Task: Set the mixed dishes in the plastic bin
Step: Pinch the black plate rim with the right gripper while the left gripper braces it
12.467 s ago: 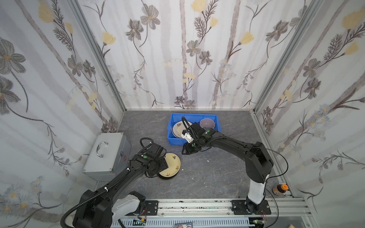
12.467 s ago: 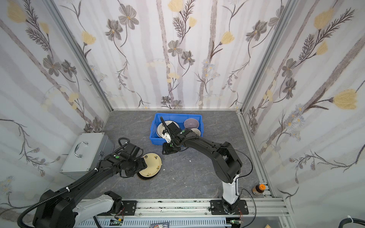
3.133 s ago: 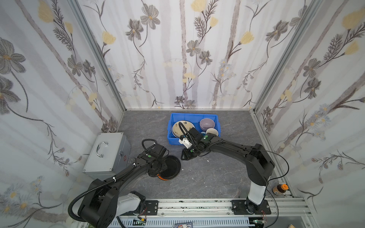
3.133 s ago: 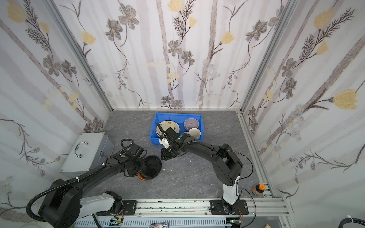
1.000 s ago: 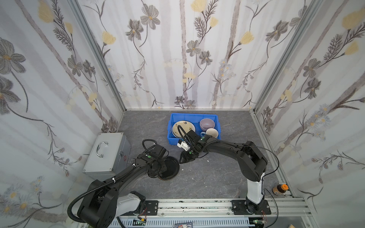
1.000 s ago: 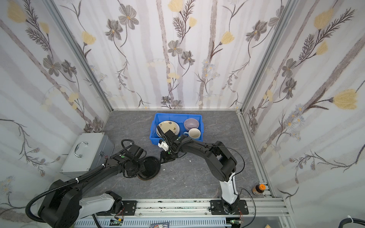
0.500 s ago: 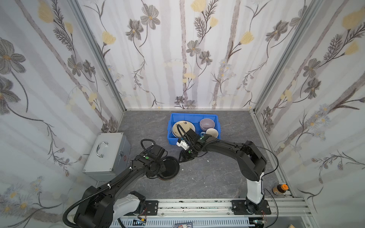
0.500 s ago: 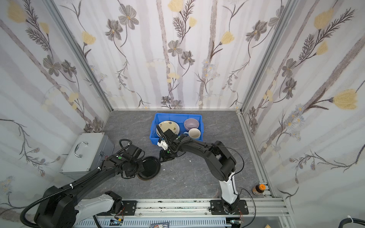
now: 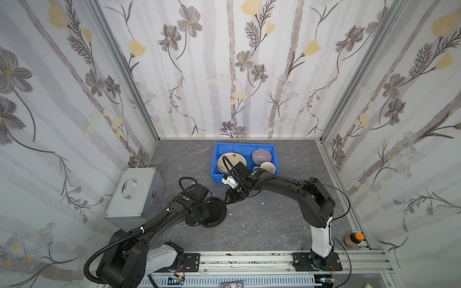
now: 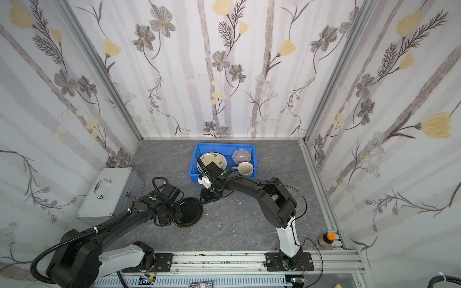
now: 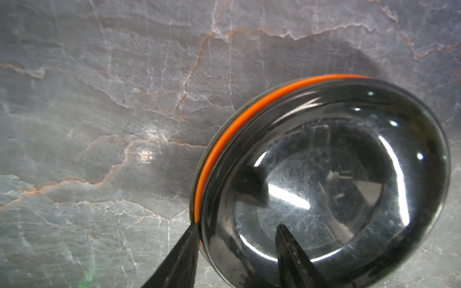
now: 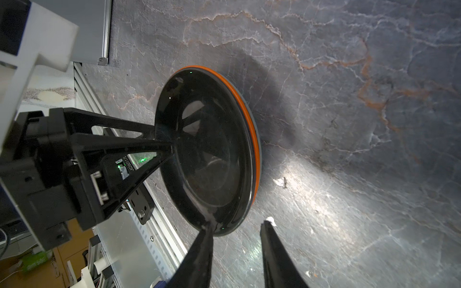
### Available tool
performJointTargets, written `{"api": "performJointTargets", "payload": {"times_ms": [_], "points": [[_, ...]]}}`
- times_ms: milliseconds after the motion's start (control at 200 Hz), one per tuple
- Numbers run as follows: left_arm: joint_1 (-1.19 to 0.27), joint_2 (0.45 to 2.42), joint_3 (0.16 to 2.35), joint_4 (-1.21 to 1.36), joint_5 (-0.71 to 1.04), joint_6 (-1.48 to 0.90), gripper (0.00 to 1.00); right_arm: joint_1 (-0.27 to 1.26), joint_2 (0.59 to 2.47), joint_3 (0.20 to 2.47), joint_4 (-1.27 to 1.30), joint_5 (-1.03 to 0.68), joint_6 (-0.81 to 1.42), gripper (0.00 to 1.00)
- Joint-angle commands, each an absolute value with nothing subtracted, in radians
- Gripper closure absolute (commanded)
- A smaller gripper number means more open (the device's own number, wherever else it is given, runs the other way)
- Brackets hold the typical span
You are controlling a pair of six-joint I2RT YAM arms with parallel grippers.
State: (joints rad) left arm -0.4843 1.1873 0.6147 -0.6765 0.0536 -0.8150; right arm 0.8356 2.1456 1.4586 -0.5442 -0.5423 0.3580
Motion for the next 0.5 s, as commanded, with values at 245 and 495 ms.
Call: {"api": "performJointTargets", "payload": {"times_ms": [245,495], "points": [[-0.478,1.22,0.621,-0.636,0.062,-0.801,0.48,0.836,2.146,1.461,-0.545,-0.539,0.35,0.66],[-0.477,1.239,0.631,-0.626,0.07,-0.796,0.49,0.835,2.161,1.473,-0.544,-0.558,0.348,0.66]]}}
